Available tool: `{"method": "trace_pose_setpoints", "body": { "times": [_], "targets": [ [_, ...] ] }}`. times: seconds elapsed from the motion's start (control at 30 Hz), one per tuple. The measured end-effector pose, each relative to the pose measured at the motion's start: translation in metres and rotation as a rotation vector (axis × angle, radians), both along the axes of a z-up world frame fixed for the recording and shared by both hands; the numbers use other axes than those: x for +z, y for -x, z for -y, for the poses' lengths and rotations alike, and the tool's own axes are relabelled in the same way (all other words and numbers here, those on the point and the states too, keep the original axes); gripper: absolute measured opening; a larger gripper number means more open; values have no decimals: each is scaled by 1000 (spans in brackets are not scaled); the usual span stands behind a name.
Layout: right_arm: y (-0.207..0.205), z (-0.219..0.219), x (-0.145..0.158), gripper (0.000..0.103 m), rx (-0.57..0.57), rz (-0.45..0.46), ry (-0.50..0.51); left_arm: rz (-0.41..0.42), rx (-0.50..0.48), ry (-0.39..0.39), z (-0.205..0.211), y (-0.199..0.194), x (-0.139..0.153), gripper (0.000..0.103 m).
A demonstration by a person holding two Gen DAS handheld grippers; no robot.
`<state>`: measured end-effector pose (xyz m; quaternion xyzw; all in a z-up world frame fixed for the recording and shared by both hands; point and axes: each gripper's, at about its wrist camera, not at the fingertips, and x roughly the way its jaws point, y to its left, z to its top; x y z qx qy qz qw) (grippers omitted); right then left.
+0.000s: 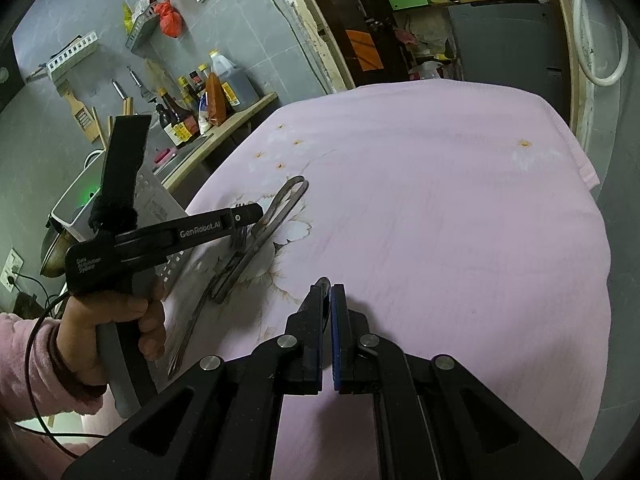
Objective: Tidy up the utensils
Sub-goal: 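Close the left tool on the silver fork while the right tool grasps the silver spoon, then lift the fork and spoon and carry them over the white holder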
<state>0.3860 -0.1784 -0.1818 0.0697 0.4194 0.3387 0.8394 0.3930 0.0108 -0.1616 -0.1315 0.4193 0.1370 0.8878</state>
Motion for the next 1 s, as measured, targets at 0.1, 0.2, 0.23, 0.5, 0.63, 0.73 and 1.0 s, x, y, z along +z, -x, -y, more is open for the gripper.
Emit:
{"method": "trace_pose_setpoints", "body": {
  "times": [0.1, 0.2, 0.23, 0.5, 0.63, 0.73, 1.0],
  "targets": [
    [1, 1, 3, 3, -10, 8, 2, 24, -13, 0, 4, 7, 7, 21],
    [4, 3, 9, 3, -29, 24, 0, 65, -39, -5, 12, 15, 19, 21],
    [5, 4, 12, 3, -38, 32, -1, 92, -55, -14, 15, 21, 26, 21],
    [22, 14, 44, 2, -115, 117, -7, 244, -133, -77, 29, 58, 66, 21],
    [32, 13, 61, 2, -139, 156, -5, 295, -157, -98, 30, 71, 81, 21],
    [40, 9, 71, 2, -151, 180, 0, 334, -190, -105, 29, 79, 94, 20],
    [64, -6, 88, 2, -174, 212, 18, 381, -269, -119, 28, 101, 113, 20]
  ]
}}
